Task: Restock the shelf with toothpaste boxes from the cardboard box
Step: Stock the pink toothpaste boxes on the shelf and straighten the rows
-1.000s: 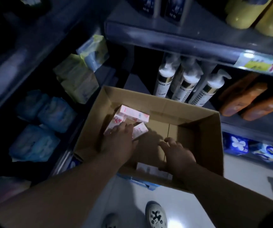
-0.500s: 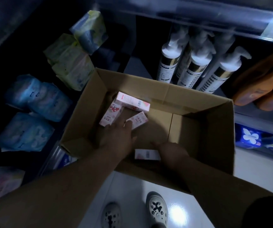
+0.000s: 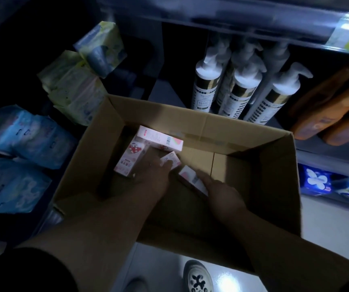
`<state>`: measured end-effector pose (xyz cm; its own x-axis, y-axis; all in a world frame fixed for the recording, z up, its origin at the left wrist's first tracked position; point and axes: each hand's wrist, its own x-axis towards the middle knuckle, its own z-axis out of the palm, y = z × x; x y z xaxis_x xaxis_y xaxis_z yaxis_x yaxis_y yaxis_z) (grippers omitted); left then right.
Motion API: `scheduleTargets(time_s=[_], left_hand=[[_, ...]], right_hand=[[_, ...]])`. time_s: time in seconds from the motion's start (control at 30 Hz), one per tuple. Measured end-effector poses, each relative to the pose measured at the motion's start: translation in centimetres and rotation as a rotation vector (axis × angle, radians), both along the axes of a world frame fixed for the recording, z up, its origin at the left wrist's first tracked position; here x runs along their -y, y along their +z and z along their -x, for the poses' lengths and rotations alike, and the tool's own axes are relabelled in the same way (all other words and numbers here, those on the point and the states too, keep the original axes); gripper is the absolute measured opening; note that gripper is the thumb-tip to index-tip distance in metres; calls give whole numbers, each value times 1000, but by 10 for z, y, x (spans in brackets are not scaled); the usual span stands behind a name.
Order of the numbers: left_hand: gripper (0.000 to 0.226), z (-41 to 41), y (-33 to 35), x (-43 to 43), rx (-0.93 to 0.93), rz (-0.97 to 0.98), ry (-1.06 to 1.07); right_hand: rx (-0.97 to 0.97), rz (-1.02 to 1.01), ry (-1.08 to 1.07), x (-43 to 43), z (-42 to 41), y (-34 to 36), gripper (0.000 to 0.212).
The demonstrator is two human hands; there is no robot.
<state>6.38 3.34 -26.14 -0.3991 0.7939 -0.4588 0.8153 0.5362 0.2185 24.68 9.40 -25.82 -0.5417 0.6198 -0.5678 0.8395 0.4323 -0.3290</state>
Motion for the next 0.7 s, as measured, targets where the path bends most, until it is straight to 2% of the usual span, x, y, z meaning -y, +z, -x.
scheduleTargets(time_s=[0.1,0.2,0.27,0.3,0.37,0.43,0.5,0.63,0.7], left_hand=[[46,0,-8,-7,101,-146,194],[49,3,-15,-10,-7,-160,55],[68,8,-18,-8,16,-116,15],[69,10,-16,-6,43,-86,24],[51,9,1,-2,67,-67,79],[66,7,24,2,83,-81,17],[79,10,53,9,172,-81,60],[83,19,126,32,275,-243,191],[84,24,170,43,314,-340,241]], right_hand=[[49,-52,-38,-3,-2,-2,66],[66,-75,-58,-6,-4,1,68],[47,-45,-102,-7,-4,8,66],[37,-21,-134,-7,-3,12,66],[3,19,-210,-4,-2,25,66],[-89,54,-315,1,1,44,63],[-199,94,-401,10,3,67,60],[-386,149,-538,28,17,121,61],[-444,142,-528,36,28,153,68]])
